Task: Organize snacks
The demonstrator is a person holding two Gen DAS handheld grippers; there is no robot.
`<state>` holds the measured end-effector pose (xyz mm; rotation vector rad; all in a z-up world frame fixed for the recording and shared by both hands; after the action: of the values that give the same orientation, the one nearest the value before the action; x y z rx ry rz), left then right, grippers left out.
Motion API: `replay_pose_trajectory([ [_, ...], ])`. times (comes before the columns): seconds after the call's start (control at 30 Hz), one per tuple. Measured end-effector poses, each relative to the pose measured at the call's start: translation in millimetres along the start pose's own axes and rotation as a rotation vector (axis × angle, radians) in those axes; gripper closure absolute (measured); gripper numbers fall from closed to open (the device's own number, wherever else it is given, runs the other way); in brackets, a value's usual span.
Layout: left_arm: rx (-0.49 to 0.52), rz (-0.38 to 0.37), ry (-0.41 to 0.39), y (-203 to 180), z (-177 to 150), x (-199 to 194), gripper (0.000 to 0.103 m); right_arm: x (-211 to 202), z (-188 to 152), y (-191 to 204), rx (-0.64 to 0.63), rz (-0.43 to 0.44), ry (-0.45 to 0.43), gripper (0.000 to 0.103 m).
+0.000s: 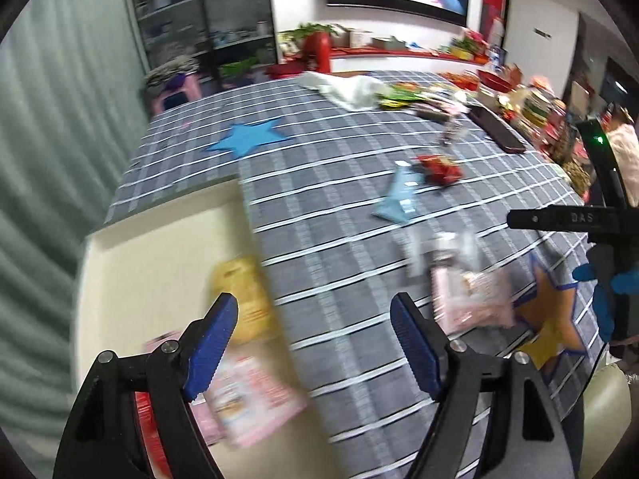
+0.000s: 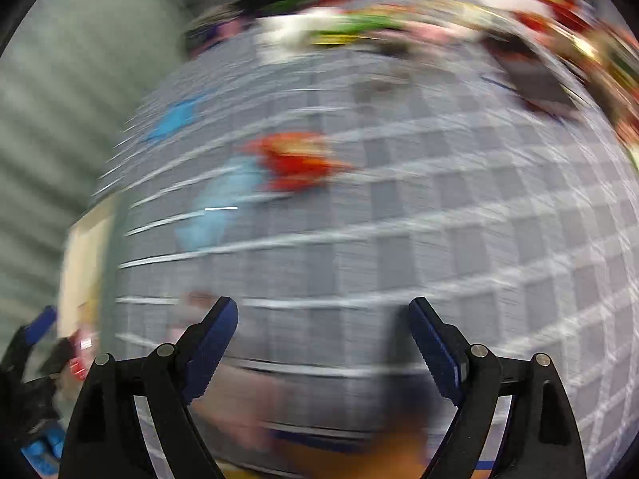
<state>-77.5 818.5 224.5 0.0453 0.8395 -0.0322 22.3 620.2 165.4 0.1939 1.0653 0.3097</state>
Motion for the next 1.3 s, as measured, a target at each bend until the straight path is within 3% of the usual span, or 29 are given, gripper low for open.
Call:
replay_pose_trajectory([
  [0.07,-0.005,0.005,0.015,-21,3,11,0.021,-4,-3,-33,0.029,-0.091,-0.007,0.0],
  [0.27,-0.078,0.059,0.02,-50,-13,39,0.021,1,7,-47,0.024,-0.052,-0.027,0.0],
  [0.6,-0.144,0.088,-0.041,-45,-35,45,0.021,31,86,-38,0.211,-0.034,-0.087,0.0],
  [0.8,-0.169,0.085,-0.038,-41,-38,44,0.02,77,145,-22,0.13,-0.197,-0.137,0.0],
  [0.9,-0.164,0.096,-0.033,-42,-39,45,0.02,92,158,-17,0.049,-0.296,-0.13,0.001],
  [0.97,-0.168,0.092,-0.037,-42,-40,44,0.02,89,159,-11,-0.029,-0.343,-0.155,0.026],
  [1.0,-0.17,0.089,-0.039,-41,-39,44,0.02,86,157,-9,-0.046,-0.337,-0.159,0.045],
  [1.1,-0.167,0.092,-0.037,-43,-41,42,0.02,78,148,-12,-0.06,-0.291,-0.128,0.069],
  [1.13,-0.168,0.091,-0.037,-43,-41,42,0.02,72,141,-15,-0.049,-0.258,-0.118,0.074],
  [1.3,-0.162,0.084,-0.037,-44,-42,41,0.02,40,88,-26,-0.091,-0.169,-0.079,0.076],
])
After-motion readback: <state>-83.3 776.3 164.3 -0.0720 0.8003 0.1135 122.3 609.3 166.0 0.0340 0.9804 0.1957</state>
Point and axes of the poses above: each gripper's, at about its wrist camera, not at the fingertips, and x roughly the way its jaws point, y to its left, z to its top, the point moved 8 cm from there along x, roughly the way its jaws point, and after that the axes turned 5 degrees about -y, right-handed, at the moved point
